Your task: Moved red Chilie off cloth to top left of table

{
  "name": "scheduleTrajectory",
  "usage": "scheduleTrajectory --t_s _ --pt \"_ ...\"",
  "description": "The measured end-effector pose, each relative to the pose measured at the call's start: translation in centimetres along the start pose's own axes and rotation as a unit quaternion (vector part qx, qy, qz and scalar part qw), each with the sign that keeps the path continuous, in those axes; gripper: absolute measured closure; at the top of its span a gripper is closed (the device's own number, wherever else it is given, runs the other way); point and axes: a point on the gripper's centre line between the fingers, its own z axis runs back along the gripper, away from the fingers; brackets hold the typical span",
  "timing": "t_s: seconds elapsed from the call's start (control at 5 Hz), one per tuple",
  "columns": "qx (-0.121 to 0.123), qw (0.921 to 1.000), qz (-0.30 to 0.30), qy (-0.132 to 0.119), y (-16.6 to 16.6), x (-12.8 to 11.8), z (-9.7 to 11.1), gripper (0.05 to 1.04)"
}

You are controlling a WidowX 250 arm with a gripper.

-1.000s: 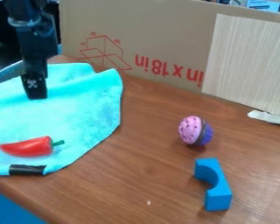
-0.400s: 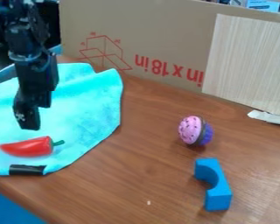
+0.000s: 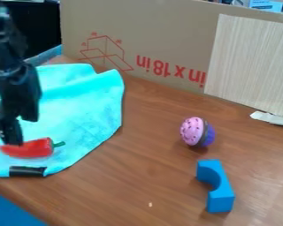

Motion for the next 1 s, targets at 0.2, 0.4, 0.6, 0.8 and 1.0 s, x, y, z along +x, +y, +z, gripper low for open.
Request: scheduleTrajectory --t_s 0.2,0.4,0.6,0.8,1.0 --pt "0.009 0.9994 0.029 -0.013 -0.7 -0.6 -0.7 0.083" --pt "0.024 0.9971 0.072 -0.012 -0.6 -0.9 -1.1 0.083" --pt "0.03 0.9949 0.096 -0.005 -0.3 -0.4 -1.4 0.083" --pt "0.027 0.9946 0.1 0.008 -0.3 1.0 -2.0 0.083" --pt "0.016 0.9941 0.106 0.017 -0.6 1.3 -2.2 0.083"
